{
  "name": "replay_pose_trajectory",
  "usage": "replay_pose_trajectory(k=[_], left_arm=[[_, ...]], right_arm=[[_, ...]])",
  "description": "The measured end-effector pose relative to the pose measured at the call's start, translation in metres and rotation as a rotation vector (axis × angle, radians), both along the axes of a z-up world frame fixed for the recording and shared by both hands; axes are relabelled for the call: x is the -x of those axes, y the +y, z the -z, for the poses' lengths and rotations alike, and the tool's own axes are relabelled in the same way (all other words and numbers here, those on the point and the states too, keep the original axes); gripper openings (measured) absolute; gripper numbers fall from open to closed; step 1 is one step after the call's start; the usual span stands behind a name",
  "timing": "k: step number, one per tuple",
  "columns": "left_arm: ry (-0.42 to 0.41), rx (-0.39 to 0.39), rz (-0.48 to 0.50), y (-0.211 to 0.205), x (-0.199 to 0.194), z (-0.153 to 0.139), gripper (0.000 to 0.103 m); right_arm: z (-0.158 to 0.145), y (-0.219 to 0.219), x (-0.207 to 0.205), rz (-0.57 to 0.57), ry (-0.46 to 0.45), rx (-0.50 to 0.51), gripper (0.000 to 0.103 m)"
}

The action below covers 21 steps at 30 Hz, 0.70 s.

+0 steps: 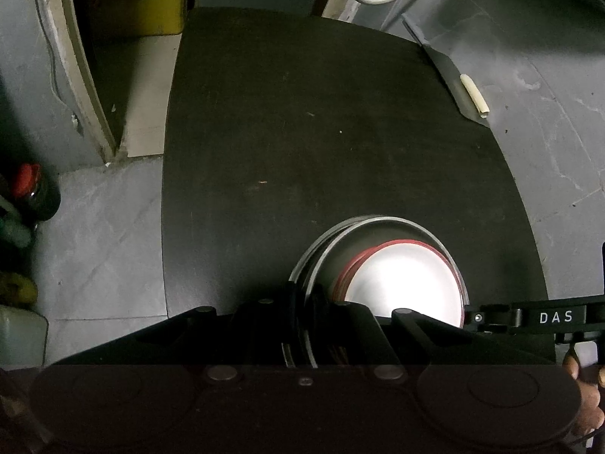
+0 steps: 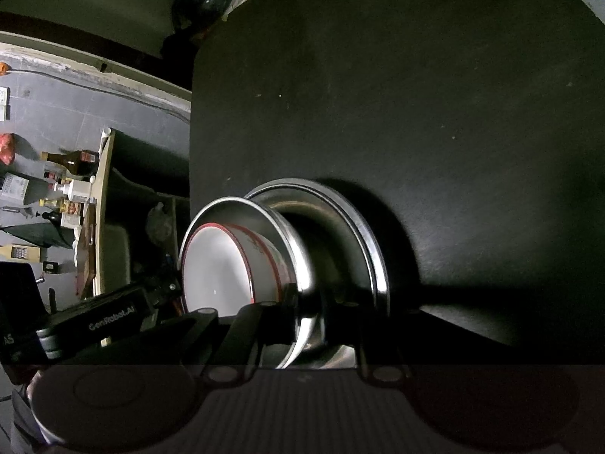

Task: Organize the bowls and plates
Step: 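Lower the bowl stack onto the steel plate stack with both grippers, then open both grippers to release the steel bowl rim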

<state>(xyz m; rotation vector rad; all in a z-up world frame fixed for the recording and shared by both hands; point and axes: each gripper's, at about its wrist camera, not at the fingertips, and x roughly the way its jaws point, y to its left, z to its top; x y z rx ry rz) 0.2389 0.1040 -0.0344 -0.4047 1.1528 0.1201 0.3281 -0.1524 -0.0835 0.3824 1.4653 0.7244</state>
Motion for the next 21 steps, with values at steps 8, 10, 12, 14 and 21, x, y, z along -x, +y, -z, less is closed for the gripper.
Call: replay_pose_trajectory(k=[8, 10, 12, 14, 21], left_arm=[[-0.004, -0.006, -0.008, 0.000, 0.002, 0.001, 0.006], [-0.002, -0.010, -0.009, -0.001, 0.003, 0.001, 0.007], [-0.001, -0.013, -0.015, -0.001, 0.004, 0.000, 0.008], [0.000, -0.020, -0.022, -0.001, 0.004, 0.000, 0.011], [-0.002, -0.036, -0.037, -0.004, 0.005, -0.002, 0.018]], right_arm=[[-0.001, 0.001, 0.003, 0.015, -0.025, 0.002, 0.015], [-0.001, 0.000, 0.003, 0.021, -0.025, 0.002, 0.018], [-0.001, -0.001, 0.004, 0.024, -0.032, 0.011, 0.022], [-0.001, -0.002, 0.006, 0.027, -0.037, 0.016, 0.025], [-0.001, -0.007, 0.012, 0.047, -0.048, 0.015, 0.028]])
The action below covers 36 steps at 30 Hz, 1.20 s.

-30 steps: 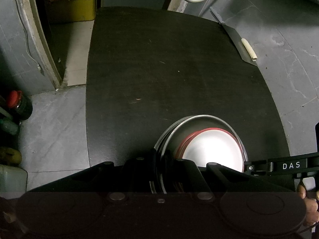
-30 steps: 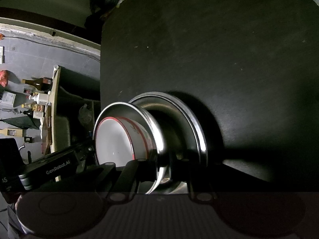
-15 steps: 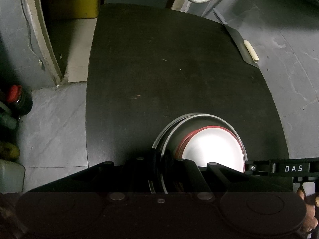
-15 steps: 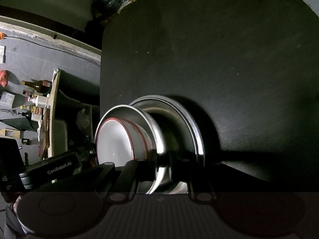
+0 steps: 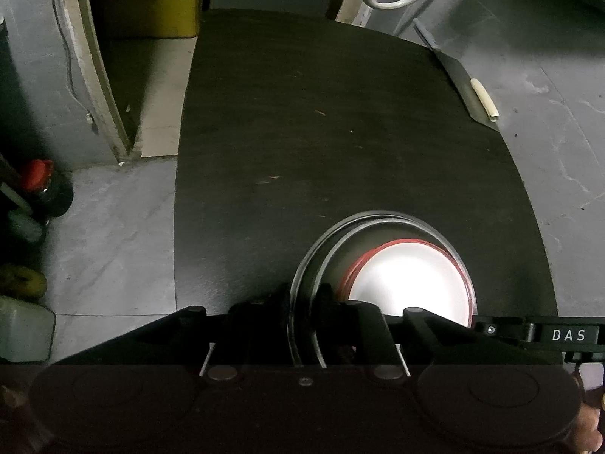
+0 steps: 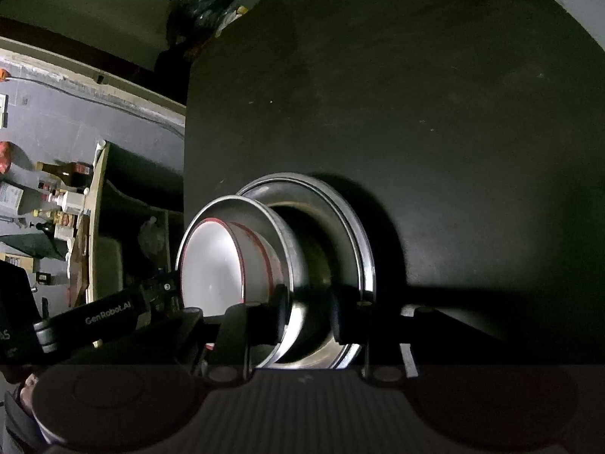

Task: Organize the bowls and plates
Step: 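Open both grippers to release the steel bowl rim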

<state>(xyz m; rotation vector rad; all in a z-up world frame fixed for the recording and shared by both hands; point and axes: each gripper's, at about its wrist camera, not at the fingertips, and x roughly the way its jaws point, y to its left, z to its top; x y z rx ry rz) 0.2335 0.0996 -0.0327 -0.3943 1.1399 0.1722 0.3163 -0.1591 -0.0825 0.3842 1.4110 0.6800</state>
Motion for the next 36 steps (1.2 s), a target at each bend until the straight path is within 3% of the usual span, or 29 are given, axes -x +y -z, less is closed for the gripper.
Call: replay_pose_trajectory(k=[8, 16, 24, 36], left_arm=[[-0.007, -0.034, -0.015, -0.003, 0.004, -0.004, 0.029], [-0.019, -0.164, 0.009, -0.015, 0.007, -0.012, 0.047], [-0.030, -0.212, -0.008, -0.016, 0.013, -0.018, 0.066], [-0.033, -0.223, -0.037, -0.017, 0.021, -0.026, 0.081]], right_arm=[[-0.005, 0.002, 0.006, 0.006, -0.046, 0.019, 0.031], [-0.008, 0.001, 0.013, 0.016, -0.071, 0.014, 0.041], [-0.012, 0.000, 0.015, 0.010, -0.095, 0.026, 0.044], [-0.015, -0.003, 0.016, 0.021, -0.120, 0.026, 0.047]])
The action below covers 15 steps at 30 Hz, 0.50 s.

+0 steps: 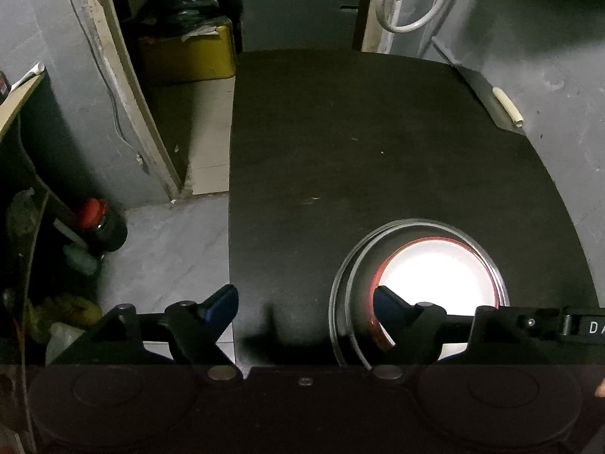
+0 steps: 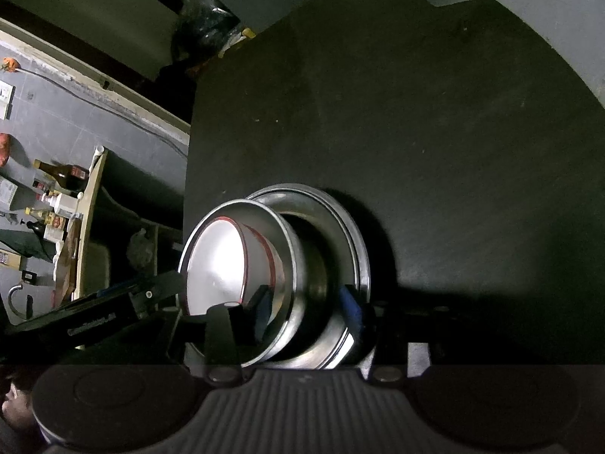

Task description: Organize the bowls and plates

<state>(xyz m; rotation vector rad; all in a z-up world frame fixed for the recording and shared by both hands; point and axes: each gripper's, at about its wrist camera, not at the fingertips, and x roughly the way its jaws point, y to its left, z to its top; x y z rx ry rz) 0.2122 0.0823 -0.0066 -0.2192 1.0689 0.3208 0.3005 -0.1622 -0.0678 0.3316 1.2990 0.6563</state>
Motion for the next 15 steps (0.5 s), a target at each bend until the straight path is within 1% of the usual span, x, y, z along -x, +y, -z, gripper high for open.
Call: replay_pose_trajectory(k=[2, 3, 4, 5, 6, 8, 11, 15], left_arm=[[-0.001, -0.004, -0.002, -0.001, 0.001, -0.002, 0.083], [-0.001, -0.003, -0.005, -0.001, 0.002, -0.002, 0.083], [-0.003, -0.002, -0.008, -0.001, 0.003, -0.003, 0.084], [-0.004, -0.001, -0.012, -0.001, 0.004, -0.003, 0.084], [-0.005, 0.000, -0.017, -0.002, 0.005, -0.003, 0.084], [-0.004, 0.005, -0.026, -0.002, 0.005, -0.004, 0.084], [-0.002, 0.006, -0.038, -0.001, 0.007, -0.004, 0.084], [-0.004, 0.002, -0.058, -0.001, 0.011, -0.004, 0.086]], right_arm=[[-0.001, -0.002, 0.000, 0.006, -0.007, -0.005, 0.052], [-0.001, -0.003, 0.000, 0.014, -0.014, 0.003, 0.071], [-0.002, -0.004, 0.001, 0.026, -0.027, 0.033, 0.082], [-0.003, -0.006, 0.002, 0.031, -0.045, 0.045, 0.083], [-0.003, -0.008, 0.002, 0.034, -0.050, 0.035, 0.083], [-0.001, -0.012, 0.002, 0.042, -0.031, 0.010, 0.086], [-0.001, -0.010, 0.004, 0.028, -0.052, 0.029, 0.089], [-0.004, -0.007, 0.004, 0.009, -0.071, 0.027, 0.093]])
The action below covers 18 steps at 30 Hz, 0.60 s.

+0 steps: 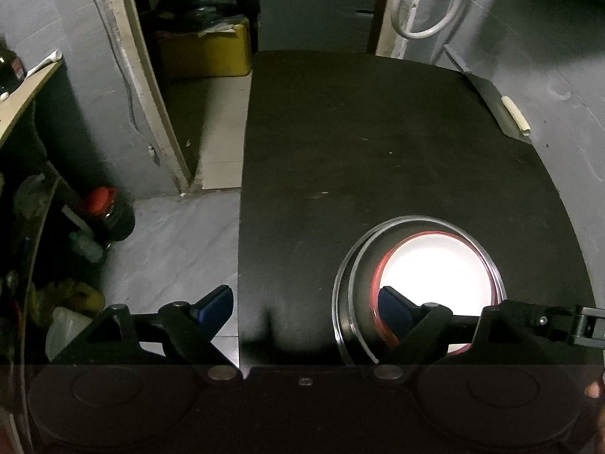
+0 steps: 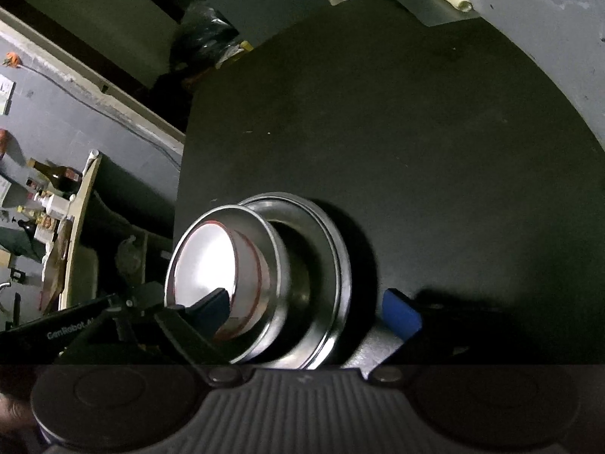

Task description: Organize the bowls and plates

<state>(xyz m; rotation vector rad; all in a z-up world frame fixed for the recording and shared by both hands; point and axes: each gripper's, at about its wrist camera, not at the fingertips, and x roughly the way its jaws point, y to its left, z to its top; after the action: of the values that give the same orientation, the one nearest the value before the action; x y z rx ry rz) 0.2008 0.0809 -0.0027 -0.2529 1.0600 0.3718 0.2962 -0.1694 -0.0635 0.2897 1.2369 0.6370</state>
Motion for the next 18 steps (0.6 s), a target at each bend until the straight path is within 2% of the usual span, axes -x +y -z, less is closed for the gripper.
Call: replay_pose_trajectory(k=[4, 8, 12, 18], left_arm=[[-0.010, -0.010, -0.018, -0.001, 0.003, -0.001, 0.094], [-0.036, 0.001, -0.035, -0.001, 0.006, -0.002, 0.097], [-0.061, 0.019, -0.049, 0.000, 0.009, -0.003, 0.102], [-0.154, 0.041, -0.061, -0.002, 0.017, -0.007, 0.102]], right_arm=[[-0.004, 0.003, 0.001, -0.019, -0.034, 0.004, 0.098], [-0.010, 0.003, 0.002, -0.031, -0.075, 0.021, 0.103], [-0.017, -0.002, 0.005, -0.023, -0.142, 0.047, 0.103], [-0.027, -0.008, 0.014, -0.016, -0.285, 0.059, 0.103]])
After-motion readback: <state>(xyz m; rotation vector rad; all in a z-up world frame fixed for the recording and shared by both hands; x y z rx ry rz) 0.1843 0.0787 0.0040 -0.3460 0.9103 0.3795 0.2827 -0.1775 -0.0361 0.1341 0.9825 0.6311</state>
